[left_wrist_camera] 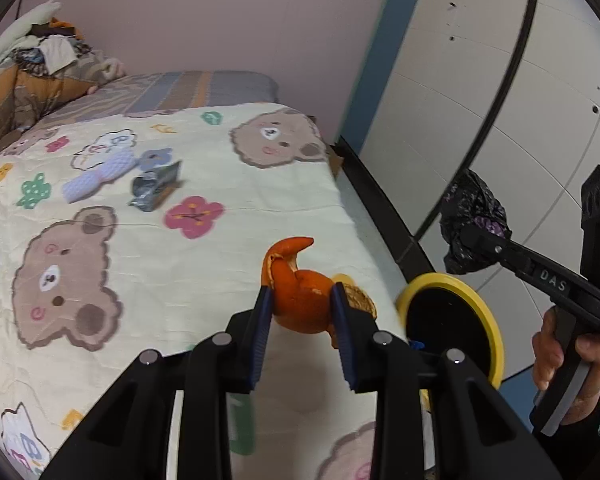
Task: Collect trash
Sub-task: 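Carry the orange wrapper and black bag to the bin and open both tools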
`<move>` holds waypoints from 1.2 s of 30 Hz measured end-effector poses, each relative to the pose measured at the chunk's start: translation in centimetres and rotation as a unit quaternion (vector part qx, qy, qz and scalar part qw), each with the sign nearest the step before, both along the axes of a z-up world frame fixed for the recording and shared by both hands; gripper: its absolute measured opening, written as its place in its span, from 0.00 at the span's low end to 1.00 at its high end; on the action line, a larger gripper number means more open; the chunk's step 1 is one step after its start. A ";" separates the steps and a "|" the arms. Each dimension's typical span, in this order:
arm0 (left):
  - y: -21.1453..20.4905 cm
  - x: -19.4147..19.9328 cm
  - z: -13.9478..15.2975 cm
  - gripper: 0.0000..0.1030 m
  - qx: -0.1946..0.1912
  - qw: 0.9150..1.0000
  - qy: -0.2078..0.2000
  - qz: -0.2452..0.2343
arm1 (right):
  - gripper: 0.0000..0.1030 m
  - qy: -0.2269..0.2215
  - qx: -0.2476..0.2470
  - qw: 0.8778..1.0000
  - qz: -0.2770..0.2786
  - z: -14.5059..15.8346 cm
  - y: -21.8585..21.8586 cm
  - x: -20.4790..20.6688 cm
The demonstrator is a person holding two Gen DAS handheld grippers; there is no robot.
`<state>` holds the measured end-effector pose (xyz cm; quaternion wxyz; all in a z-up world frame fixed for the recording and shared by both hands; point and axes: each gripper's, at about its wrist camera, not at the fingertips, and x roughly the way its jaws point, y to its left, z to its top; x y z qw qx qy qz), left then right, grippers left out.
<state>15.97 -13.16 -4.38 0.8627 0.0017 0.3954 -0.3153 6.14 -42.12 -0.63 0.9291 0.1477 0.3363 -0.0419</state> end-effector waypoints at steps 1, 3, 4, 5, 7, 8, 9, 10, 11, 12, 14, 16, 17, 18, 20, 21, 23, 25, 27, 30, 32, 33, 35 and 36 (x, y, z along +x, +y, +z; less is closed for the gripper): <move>-0.5 -0.3 0.1 0.28 0.000 1.000 0.001 -0.006 | 0.34 -0.001 -0.001 1.000 -0.006 0.0 -0.5 -0.5; -1.9 -1.1 0.2 0.28 -0.001 1.000 0.002 -0.020 | 0.34 -0.002 0.000 1.000 -0.014 0.0 -1.5 -1.3; -2.5 -1.5 0.3 0.28 -0.001 1.000 0.002 -0.026 | 0.34 -0.003 0.000 1.000 -0.018 0.1 -1.9 -1.7; -3.2 -1.9 0.3 0.28 -0.002 0.999 0.003 -0.034 | 0.34 -0.004 -0.002 1.000 -0.023 0.1 -2.3 -2.1; -4.3 -2.5 0.4 0.28 -0.004 0.999 0.007 -0.045 | 0.34 -0.007 -0.005 0.999 -0.034 0.2 -3.2 -2.9; -5.1 -2.8 0.4 0.28 -0.007 0.999 0.012 -0.052 | 0.34 -0.008 -0.005 0.999 -0.038 0.1 -3.7 -3.3; -5.8 -3.2 0.3 0.28 -0.007 0.998 0.015 -0.060 | 0.34 -0.008 -0.003 0.999 -0.043 0.1 -4.3 -3.8; -6.4 -3.4 0.2 0.28 -0.005 0.998 0.016 -0.066 | 0.34 -0.008 -0.001 0.999 -0.047 0.0 -4.9 -4.2; -7.2 -3.8 0.1 0.28 -0.002 0.997 0.014 -0.073 | 0.34 -0.009 0.000 0.999 -0.050 0.0 -5.3 -4.5; -7.8 -4.2 0.0 0.28 -0.001 0.997 0.014 -0.079 | 0.34 -0.009 0.001 0.999 -0.054 -0.1 -5.9 -4.9; -9.0 -4.7 -0.2 0.28 -0.001 0.995 0.019 -0.093 | 0.34 -0.009 0.003 0.998 -0.061 -0.3 -6.9 -5.6; -10.0 -5.0 -0.5 0.28 0.001 0.994 0.022 -0.105 | 0.34 -0.007 0.004 0.998 -0.070 -0.4 -7.9 -6.4; -10.4 -5.1 -0.7 0.28 0.003 0.994 0.023 -0.110 | 0.34 -0.007 0.005 0.997 -0.073 -0.4 -8.1 -6.5; -11.1 -5.5 -1.0 0.28 0.008 0.993 0.026 -0.119 | 0.34 -0.006 0.005 0.997 -0.077 -0.5 -8.6 -6.9; -11.8 -5.9 -1.5 0.28 0.015 0.991 0.030 -0.127 | 0.34 -0.004 0.007 0.996 -0.084 -0.8 -9.3 -7.4; -12.4 -6.2 -2.0 0.28 0.020 0.990 0.035 -0.137 | 0.35 -0.002 0.009 0.996 -0.086 -1.0 -9.7 -7.8; -13.2 -6.6 -2.5 0.28 0.026 0.988 0.040 -0.147 | 0.35 0.001 0.012 0.996 -0.088 -1.3 -10.2 -8.2; -14.1 -7.1 -3.2 0.28 0.035 0.986 0.043 -0.156 | 0.35 0.006 0.014 0.996 -0.093 -1.8 -10.9 -8.7; -14.9 -7.5 -3.8 0.28 0.041 0.984 0.050 -0.166 | 0.35 0.013 0.020 0.995 -0.098 -2.3 -11.7 -9.3; -15.9 -8.1 -4.2 0.28 0.050 0.982 0.053 -0.176 | 0.35 0.021 0.025 0.994 -0.101 -2.9 -12.5 -10.1; -16.6 -8.5 -4.4 0.28 0.056 0.980 0.051 -0.185 | 0.35 0.026 0.030 0.994 -0.098 -3.3 -12.9 -10.5; -17.0 -8.9 -4.5 0.28 0.059 0.978 0.051 -0.191 | 0.35 0.027 0.036 0.994 -0.095 -3.6 -13.2 -10.8; -17.3 -9.0 -4.5 0.28 0.060 0.977 0.051 -0.198 | 0.36 0.029 0.044 0.995 -0.089 -3.9 -13.4 -11.1; -17.5 -9.1 -4.5 0.29 0.062 0.976 0.051 -0.202 | 0.37 0.029 0.046 0.995 -0.089 -4.1 -13.6 -11.3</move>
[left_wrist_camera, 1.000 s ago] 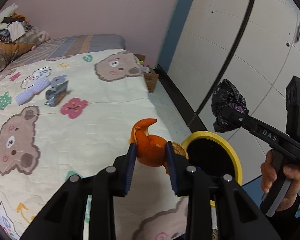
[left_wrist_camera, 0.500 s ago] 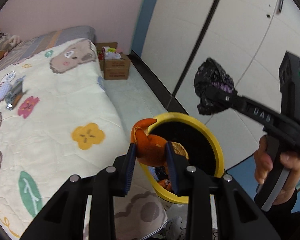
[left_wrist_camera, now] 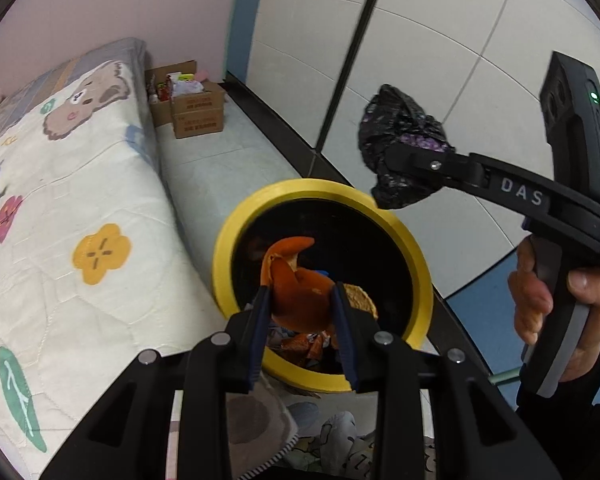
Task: Collect trash
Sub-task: 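Carry the orange wrapper and black bag to the bin and open both tools, then move both open tools back over the bed toward the silver packet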
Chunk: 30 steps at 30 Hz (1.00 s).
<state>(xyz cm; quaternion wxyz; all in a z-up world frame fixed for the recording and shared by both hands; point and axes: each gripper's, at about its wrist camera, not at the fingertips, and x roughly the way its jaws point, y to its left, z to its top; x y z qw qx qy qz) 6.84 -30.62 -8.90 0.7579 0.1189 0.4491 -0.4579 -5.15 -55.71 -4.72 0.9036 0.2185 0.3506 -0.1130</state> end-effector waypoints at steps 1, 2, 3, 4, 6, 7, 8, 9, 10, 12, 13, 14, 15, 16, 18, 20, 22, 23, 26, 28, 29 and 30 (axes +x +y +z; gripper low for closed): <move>-0.2 -0.1 0.0 0.29 0.001 1.000 0.001 -0.004 | 0.38 -0.001 0.002 1.000 -0.002 -0.1 -0.2 -0.2; -0.3 0.0 -0.2 0.29 0.002 1.000 0.002 -0.006 | 0.38 -0.002 0.002 1.000 -0.006 0.0 -0.3 -0.2; -0.4 -0.1 -0.2 0.29 0.003 1.000 0.004 -0.008 | 0.39 -0.003 0.003 1.000 -0.008 -0.1 -0.4 -0.3; -0.5 -0.2 -0.3 0.30 0.003 1.000 0.006 -0.009 | 0.39 -0.003 0.004 1.000 -0.012 -0.2 -0.7 -0.4; -0.7 -0.3 -0.3 0.29 0.002 1.000 0.003 -0.012 | 0.39 0.001 0.003 1.000 -0.019 -0.4 -0.9 -0.5; -0.7 -0.4 -0.3 0.30 0.002 1.000 0.001 -0.014 | 0.39 0.002 0.004 1.000 -0.021 -0.4 -0.8 -0.4; -0.8 -0.5 -0.3 0.30 0.002 1.000 0.001 -0.016 | 0.40 0.004 0.006 1.000 -0.024 -0.5 -1.0 -0.5; -0.8 -0.6 -0.3 0.31 0.002 1.000 0.002 -0.016 | 0.43 0.005 0.008 1.000 -0.027 -0.6 -1.2 -0.5; -0.9 -0.4 -0.3 0.35 0.003 1.000 -0.001 -0.014 | 0.45 0.005 0.009 1.000 -0.029 -0.7 -1.4 -0.7; -0.8 -0.9 -0.2 0.37 0.005 1.000 -0.008 -0.009 | 0.53 0.004 0.010 0.999 -0.035 -0.8 -1.7 -0.9; -0.7 -1.1 -0.1 0.38 0.004 1.000 -0.008 -0.008 | 0.56 0.004 0.011 0.999 -0.037 -0.8 -1.7 -0.9; -0.5 -1.0 0.0 0.38 0.002 1.000 -0.006 -0.004 | 0.56 0.004 0.010 0.999 -0.042 -0.7 -1.8 -1.0; -0.3 -1.0 0.2 0.41 -0.002 1.000 -0.003 -0.001 | 0.56 0.004 0.010 0.999 -0.045 -0.7 -2.0 -1.1; -0.1 -0.9 0.3 0.44 -0.005 1.000 -0.001 0.001 | 0.57 0.003 0.010 0.999 -0.049 -0.7 -2.2 -1.1; 0.5 -0.4 0.6 0.49 -0.013 1.000 -0.003 0.009 | 0.58 0.001 0.010 0.998 -0.054 -0.5 -2.3 -1.2; 0.9 0.1 1.0 0.54 -0.018 1.000 -0.008 0.017 | 0.58 -0.004 0.009 0.998 -0.055 -0.4 -2.3 -1.2; 1.8 0.9 1.3 0.63 -0.026 0.999 -0.014 0.033 | 0.62 -0.009 0.009 0.999 -0.049 -0.2 -1.8 -0.8; 2.4 1.5 1.6 0.64 -0.031 0.998 -0.016 0.043 | 0.63 -0.011 0.010 0.999 -0.045 -0.2 -1.7 -0.6; 4.2 3.4 2.0 0.69 -0.035 0.997 -0.027 0.071 | 0.64 -0.020 0.013 0.999 -0.024 0.0 -0.5 0.9; 5.4 4.8 2.1 0.72 -0.034 0.995 -0.033 0.092 | 0.67 -0.028 0.016 0.999 -0.010 0.3 0.5 2.1; 6.3 5.8 2.1 0.72 -0.033 0.993 -0.034 0.106 | 0.67 -0.032 0.017 0.999 -0.002 0.4 1.1 2.9; 7.2 6.7 2.1 0.72 -0.033 0.992 -0.034 0.118 | 0.67 -0.036 0.016 0.999 0.009 0.6 1.9 3.8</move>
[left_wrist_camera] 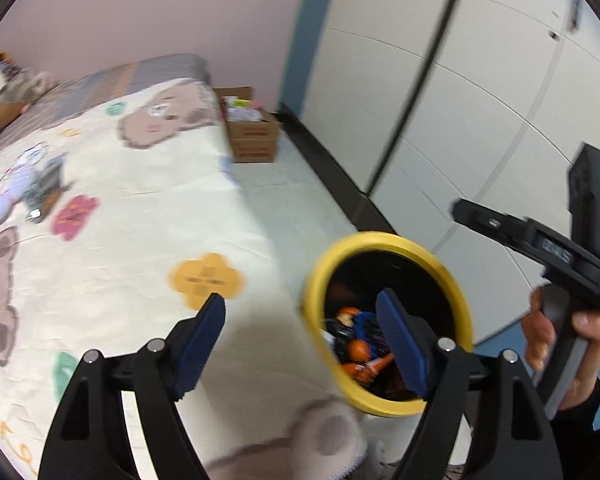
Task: Collect trash
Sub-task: 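Move both open tools back over the bed toward the silver packet, then grasp the foam mesh sleeve with the left tool while the right grasps the silver packet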
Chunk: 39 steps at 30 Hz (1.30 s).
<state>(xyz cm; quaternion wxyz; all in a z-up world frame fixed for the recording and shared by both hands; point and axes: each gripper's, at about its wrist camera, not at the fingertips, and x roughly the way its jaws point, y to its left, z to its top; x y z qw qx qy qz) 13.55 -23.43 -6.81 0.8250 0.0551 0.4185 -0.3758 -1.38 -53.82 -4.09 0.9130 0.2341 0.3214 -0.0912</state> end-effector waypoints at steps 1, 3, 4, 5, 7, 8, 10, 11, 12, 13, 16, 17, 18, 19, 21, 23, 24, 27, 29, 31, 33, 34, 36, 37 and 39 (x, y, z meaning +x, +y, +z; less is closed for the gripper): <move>0.5 0.6 0.1 0.73 0.000 1.000 0.000 0.009 | 0.68 -0.002 -0.001 1.000 0.006 0.2 0.5 0.6; 2.2 2.2 0.0 0.75 0.002 0.999 -0.002 0.034 | 0.70 -0.006 -0.004 1.000 0.027 0.5 2.2 2.6; 3.4 3.2 0.0 0.75 0.001 0.999 -0.002 0.046 | 0.70 -0.007 -0.005 0.999 0.034 0.6 2.8 3.4; 4.6 4.3 0.0 0.75 0.003 0.998 -0.001 0.062 | 0.70 -0.007 -0.006 0.999 0.044 0.7 3.7 4.6; 6.8 5.9 -0.2 0.75 0.007 0.996 -0.003 0.088 | 0.71 -0.004 -0.009 0.998 0.059 0.7 5.2 6.7; 7.6 6.6 -0.3 0.75 0.008 0.995 -0.004 0.099 | 0.71 -0.002 -0.008 0.998 0.069 0.6 6.1 8.1; 10.4 8.7 -0.5 0.75 0.011 0.991 -0.002 0.131 | 0.71 0.001 -0.008 0.996 0.089 0.3 8.0 10.8; 11.7 9.8 -0.6 0.75 0.013 0.989 -0.004 0.147 | 0.71 0.002 -0.009 0.995 0.097 0.2 8.8 11.9; 12.9 10.8 -0.6 0.75 0.016 0.987 -0.007 0.162 | 0.71 0.003 -0.011 0.994 0.109 0.1 10.0 13.3; 13.8 11.7 -0.6 0.75 0.017 0.985 -0.009 0.172 | 0.71 0.003 -0.011 0.993 0.116 0.0 10.8 14.3; 17.1 15.2 -0.7 0.75 0.025 0.978 -0.018 0.208 | 0.71 0.009 -0.010 0.989 0.150 -0.6 14.3 18.7; 18.3 16.7 -0.9 0.75 0.026 0.975 -0.019 0.220 | 0.71 0.011 -0.011 0.987 0.158 -0.8 15.3 19.8; 19.3 17.8 -1.0 0.75 0.027 0.973 -0.017 0.230 | 0.71 0.016 -0.015 0.986 0.168 -1.0 16.6 21.3; 20.1 19.0 -1.1 0.75 0.028 0.971 -0.016 0.238 | 0.71 0.018 -0.017 0.984 0.175 -1.3 17.5 22.3; 21.5 21.8 -1.3 0.75 0.035 0.967 -0.014 0.253 | 0.71 0.020 -0.015 0.980 0.197 -1.7 20.0 25.3; 22.5 24.3 -1.3 0.75 0.044 0.964 -0.016 0.263 | 0.71 0.024 -0.019 0.978 0.207 -2.0 21.9 27.6; 22.9 25.6 -1.4 0.75 0.050 0.962 -0.017 0.267 | 0.71 0.026 -0.018 0.977 0.211 -2.3 22.9 29.0; 23.7 28.8 -1.9 0.75 0.066 0.959 -0.019 0.276 | 0.71 0.040 -0.005 0.974 0.221 -3.3 24.9 32.7; 23.9 30.7 -2.3 0.75 0.078 0.957 -0.018 0.280 | 0.71 0.051 0.001 0.974 0.220 -3.8 25.8 34.9; 24.1 32.7 -2.9 0.75 0.086 0.955 -0.014 0.285 | 0.71 0.060 0.008 0.974 0.217 -4.3 26.5 37.0; 24.1 34.2 -3.5 0.75 0.089 0.954 -0.010 0.287 | 0.71 0.066 0.004 0.974 0.214 -4.5 26.9 38.2; 24.1 34.6 -3.7 0.75 0.091 0.953 -0.010 0.289 | 0.71 0.071 0.002 0.974 0.213 -4.8 27.3 38.9; 24.2 36.0 -4.2 0.75 0.089 0.952 -0.004 0.294 | 0.71 0.078 0.004 0.974 0.213 -5.3 27.7 40.0; 24.2 36.3 -4.4 0.75 0.085 0.951 0.000 0.296 | 0.71 0.082 0.002 0.974 0.212 -5.6 28.0 40.5; 24.2 37.6 -5.2 0.75 0.078 0.951 0.013 0.298 | 0.71 0.090 -0.002 0.973 0.213 -6.2 28.6 41.5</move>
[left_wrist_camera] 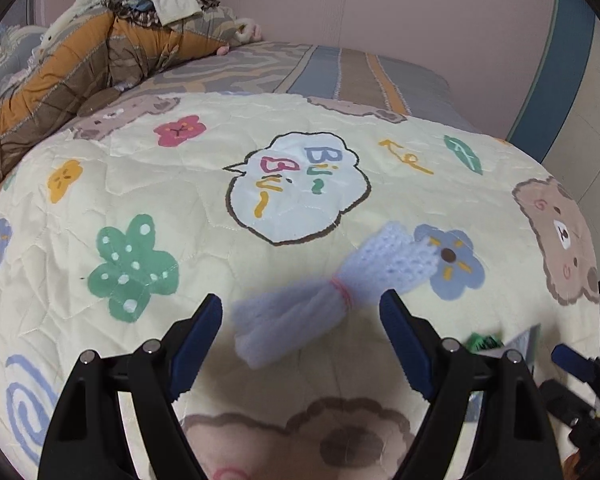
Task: Collect trash
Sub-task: 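Grasp the foam mesh sleeve with the left tool while the right grasps the silver packet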
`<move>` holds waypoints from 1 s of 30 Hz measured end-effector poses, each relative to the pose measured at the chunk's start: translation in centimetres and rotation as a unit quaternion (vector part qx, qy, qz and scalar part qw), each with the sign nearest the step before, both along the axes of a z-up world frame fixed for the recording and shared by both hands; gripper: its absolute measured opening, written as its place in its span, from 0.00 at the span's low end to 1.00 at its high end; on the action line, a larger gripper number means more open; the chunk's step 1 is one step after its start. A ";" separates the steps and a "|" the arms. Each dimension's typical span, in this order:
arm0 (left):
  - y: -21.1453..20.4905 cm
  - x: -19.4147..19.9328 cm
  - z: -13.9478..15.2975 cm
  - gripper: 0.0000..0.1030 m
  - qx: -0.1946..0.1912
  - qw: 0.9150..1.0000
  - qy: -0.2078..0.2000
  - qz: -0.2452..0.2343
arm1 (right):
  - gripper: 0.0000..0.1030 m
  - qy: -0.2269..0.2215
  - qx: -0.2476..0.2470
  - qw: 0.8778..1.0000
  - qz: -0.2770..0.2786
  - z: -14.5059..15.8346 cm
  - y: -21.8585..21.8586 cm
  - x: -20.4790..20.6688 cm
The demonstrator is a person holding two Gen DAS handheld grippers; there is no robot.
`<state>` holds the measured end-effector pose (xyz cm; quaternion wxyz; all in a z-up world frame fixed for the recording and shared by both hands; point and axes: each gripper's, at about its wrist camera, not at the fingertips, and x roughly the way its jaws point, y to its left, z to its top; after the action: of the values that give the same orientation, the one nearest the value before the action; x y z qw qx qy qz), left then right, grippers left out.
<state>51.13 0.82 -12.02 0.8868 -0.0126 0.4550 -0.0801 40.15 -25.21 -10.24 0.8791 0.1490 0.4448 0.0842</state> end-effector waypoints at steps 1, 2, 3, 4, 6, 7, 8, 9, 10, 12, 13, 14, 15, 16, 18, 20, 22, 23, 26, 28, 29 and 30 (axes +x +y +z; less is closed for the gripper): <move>-0.1 0.3 -0.4 0.75 -0.003 1.000 0.004 0.001 | 0.71 0.002 -0.003 1.000 0.001 -0.3 0.2 0.3; -0.3 0.5 -0.7 0.75 -0.004 1.000 0.007 0.000 | 0.71 0.003 -0.005 1.000 0.002 -0.5 0.5 0.5; -0.6 0.9 -1.3 0.75 -0.005 1.000 0.010 -0.003 | 0.71 0.005 -0.009 1.000 0.002 -0.8 0.8 0.9; -0.8 1.0 -1.6 0.70 -0.005 1.000 0.013 -0.004 | 0.70 0.005 -0.012 1.000 0.001 -1.0 1.0 1.1; -1.4 1.2 -2.6 0.62 -0.004 1.000 0.024 -0.011 | 0.66 0.009 -0.018 1.000 0.003 -1.6 1.6 1.7; -1.7 1.3 -2.9 0.58 0.000 1.000 0.023 -0.011 | 0.61 0.010 -0.021 1.000 0.005 -1.8 1.9 1.9; -1.7 1.2 -3.1 0.55 0.000 1.000 0.019 -0.011 | 0.59 0.012 -0.025 1.000 0.007 -2.0 2.3 2.2; -1.7 1.3 -3.2 0.47 -0.002 1.000 0.019 -0.010 | 0.54 0.014 -0.028 0.999 0.011 -2.3 2.7 2.5; -1.5 1.4 -3.3 0.40 -0.009 1.000 0.021 -0.007 | 0.46 0.018 -0.032 0.999 0.016 -2.6 3.0 2.8; -1.2 1.5 -3.2 0.19 -0.026 0.999 0.023 -0.006 | 0.43 0.024 -0.033 0.999 0.016 -3.1 3.4 3.3; -1.1 1.6 -3.1 0.17 -0.036 0.999 0.028 -0.009 | 0.40 0.023 -0.033 0.999 0.012 -3.2 3.5 3.4; -1.2 1.5 -2.9 0.15 -0.037 0.999 0.026 -0.008 | 0.38 0.020 -0.036 0.999 0.011 -3.2 3.6 3.4; -1.4 1.3 -2.7 0.11 -0.034 0.999 0.021 -0.010 | 0.36 0.012 -0.042 0.999 0.010 -3.1 3.7 3.4; -1.6 1.2 -2.5 0.11 -0.031 0.999 0.017 -0.014 | 0.35 0.007 -0.045 0.999 0.010 -2.9 3.9 3.4; -1.8 1.0 -2.3 0.10 -0.027 0.999 0.012 -0.018 | 0.33 0.005 -0.047 0.999 0.009 -2.8 3.8 3.3; -1.8 1.0 -2.2 0.10 -0.029 0.999 0.012 -0.018 | 0.33 0.009 -0.047 0.999 0.008 -2.8 3.7 3.4; -1.7 0.7 -2.0 0.10 -0.036 0.999 0.012 -0.016 | 0.32 0.012 -0.042 0.999 0.005 -2.8 3.2 3.2; -1.6 0.6 -1.9 0.10 -0.039 0.999 0.012 -0.016 | 0.32 0.013 -0.041 0.999 0.004 -2.7 3.0 3.0; -1.2 -0.6 -0.9 0.10 -0.049 0.999 0.008 -0.018 | 0.32 0.012 -0.040 0.999 0.003 -2.1 2.3 2.0; -1.1 -1.7 -0.2 0.10 -0.051 0.998 0.001 -0.023 | 0.32 0.009 -0.034 0.999 0.002 -1.5 1.5 0.9; -1.0 -2.2 0.2 0.10 -0.052 0.998 -0.001 -0.025 | 0.32 0.008 -0.030 1.000 0.001 -1.4 1.2 0.4; -0.9 -3.1 0.7 0.10 -0.052 0.998 -0.003 -0.027 | 0.32 0.009 -0.025 1.000 0.001 -1.2 0.9 -0.1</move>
<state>48.06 -0.12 -11.34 0.8839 -0.0457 0.4477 -0.1277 40.09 -24.30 -11.40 0.8784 0.1272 0.4549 0.0731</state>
